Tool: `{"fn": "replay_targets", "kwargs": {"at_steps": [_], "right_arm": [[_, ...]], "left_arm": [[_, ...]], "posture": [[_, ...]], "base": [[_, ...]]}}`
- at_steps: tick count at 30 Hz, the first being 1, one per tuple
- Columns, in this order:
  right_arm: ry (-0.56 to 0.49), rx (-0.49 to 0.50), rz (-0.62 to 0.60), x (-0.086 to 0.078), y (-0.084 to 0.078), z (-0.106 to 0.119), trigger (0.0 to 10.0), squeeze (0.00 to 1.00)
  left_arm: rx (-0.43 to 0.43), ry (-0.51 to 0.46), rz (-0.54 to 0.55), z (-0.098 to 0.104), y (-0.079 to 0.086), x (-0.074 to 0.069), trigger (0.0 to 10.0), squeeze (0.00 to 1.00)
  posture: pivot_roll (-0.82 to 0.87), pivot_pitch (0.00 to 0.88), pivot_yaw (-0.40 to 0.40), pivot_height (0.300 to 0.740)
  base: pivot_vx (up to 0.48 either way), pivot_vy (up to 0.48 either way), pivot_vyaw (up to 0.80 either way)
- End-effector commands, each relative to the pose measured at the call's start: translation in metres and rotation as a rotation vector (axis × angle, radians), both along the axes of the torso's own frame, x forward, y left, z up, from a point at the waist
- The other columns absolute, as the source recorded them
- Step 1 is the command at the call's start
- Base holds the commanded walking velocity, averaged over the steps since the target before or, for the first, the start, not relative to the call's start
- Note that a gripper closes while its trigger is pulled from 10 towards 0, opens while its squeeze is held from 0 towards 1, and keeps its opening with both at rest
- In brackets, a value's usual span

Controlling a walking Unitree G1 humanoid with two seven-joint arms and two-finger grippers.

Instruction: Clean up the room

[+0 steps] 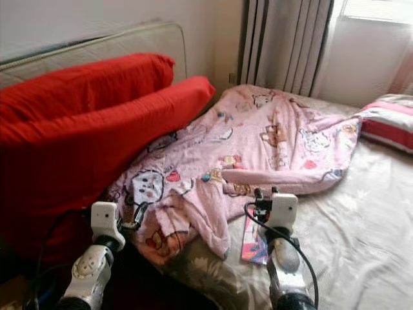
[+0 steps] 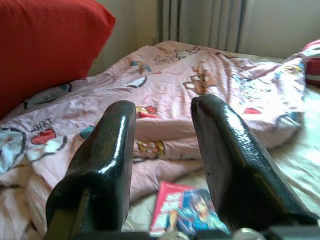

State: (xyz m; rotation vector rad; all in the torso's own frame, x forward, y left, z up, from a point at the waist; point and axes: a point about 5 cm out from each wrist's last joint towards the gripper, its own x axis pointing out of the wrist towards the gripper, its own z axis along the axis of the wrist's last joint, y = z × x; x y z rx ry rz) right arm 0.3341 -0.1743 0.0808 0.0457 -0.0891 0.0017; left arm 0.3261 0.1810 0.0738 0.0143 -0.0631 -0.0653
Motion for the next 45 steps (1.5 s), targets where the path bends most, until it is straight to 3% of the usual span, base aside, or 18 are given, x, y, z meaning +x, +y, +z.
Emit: {"fn": "replay_targets", "kwargs": {"at_steps": [1,17,23,45], "right_arm": [[0.007,0.000,0.003,-0.0011,0.0007,-0.0023,10.0,0.00],[0.040,-0.006,0.009,-0.0017,0.0032,-0.0067,10.0,0.00],[0.036,-0.007,0.007,-0.0020,0.0043,-0.0069,10.0,0.00],[0.037,-0.013,0.012,-0.0037,0.0066,-0.0084,10.0,0.00]], "left_arm": [[0.010,0.009,-0.010,-0.0001,-0.0006,0.0005,10.0,0.00],[0.013,0.019,-0.017,-0.0020,-0.0013,-0.0002,10.0,0.00],[0.015,0.021,-0.021,-0.0024,-0.0016,-0.0004,10.0,0.00],[0.006,0.027,-0.037,-0.0022,-0.0046,0.0007,10.0,0.00]], "posture": [[-0.01,0.081,0.013,0.642],[-0.01,0.066,0.019,0.642],[-0.01,0.066,0.020,0.603],[-0.01,0.073,0.019,0.603]], "base": [[0.000,0.000,0.00],[0.000,0.000,0.00],[0.000,0.000,0.00],[0.000,0.000,0.00]]}}
